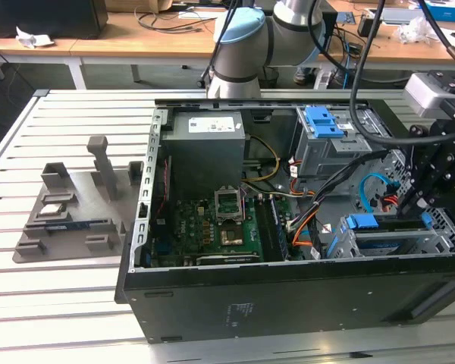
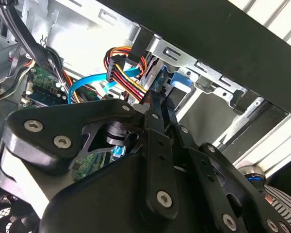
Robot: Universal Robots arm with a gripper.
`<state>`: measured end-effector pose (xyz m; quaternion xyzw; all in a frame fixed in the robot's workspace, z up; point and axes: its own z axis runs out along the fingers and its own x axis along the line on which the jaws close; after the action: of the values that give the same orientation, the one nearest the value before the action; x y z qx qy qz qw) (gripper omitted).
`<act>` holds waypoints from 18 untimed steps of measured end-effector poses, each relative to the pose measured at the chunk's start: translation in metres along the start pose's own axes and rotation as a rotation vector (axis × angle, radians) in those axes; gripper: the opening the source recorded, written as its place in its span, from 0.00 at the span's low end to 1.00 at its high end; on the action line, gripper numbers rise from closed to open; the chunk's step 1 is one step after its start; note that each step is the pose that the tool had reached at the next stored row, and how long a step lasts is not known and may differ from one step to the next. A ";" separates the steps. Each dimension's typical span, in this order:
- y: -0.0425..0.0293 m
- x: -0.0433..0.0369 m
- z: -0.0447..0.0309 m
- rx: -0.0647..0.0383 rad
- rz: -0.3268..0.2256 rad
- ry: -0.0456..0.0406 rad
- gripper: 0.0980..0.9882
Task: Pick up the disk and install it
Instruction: 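Insert the first disk wire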
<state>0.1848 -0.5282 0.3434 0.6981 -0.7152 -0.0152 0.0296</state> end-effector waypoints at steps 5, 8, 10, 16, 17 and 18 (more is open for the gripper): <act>-0.0001 0.0000 0.0019 0.000 0.000 0.0003 0.08; -0.0003 0.0000 0.0034 0.000 0.000 0.0000 0.08; -0.0009 0.0000 0.0049 0.000 0.000 -0.0015 0.08; -0.0014 -0.0001 0.0069 0.000 0.000 -0.0001 0.08; -0.0014 -0.0001 0.0074 0.000 0.000 0.0004 0.08; -0.0014 -0.0001 0.0075 0.000 0.000 0.0005 0.08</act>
<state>0.1857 -0.5282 0.3358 0.6981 -0.7153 -0.0150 0.0298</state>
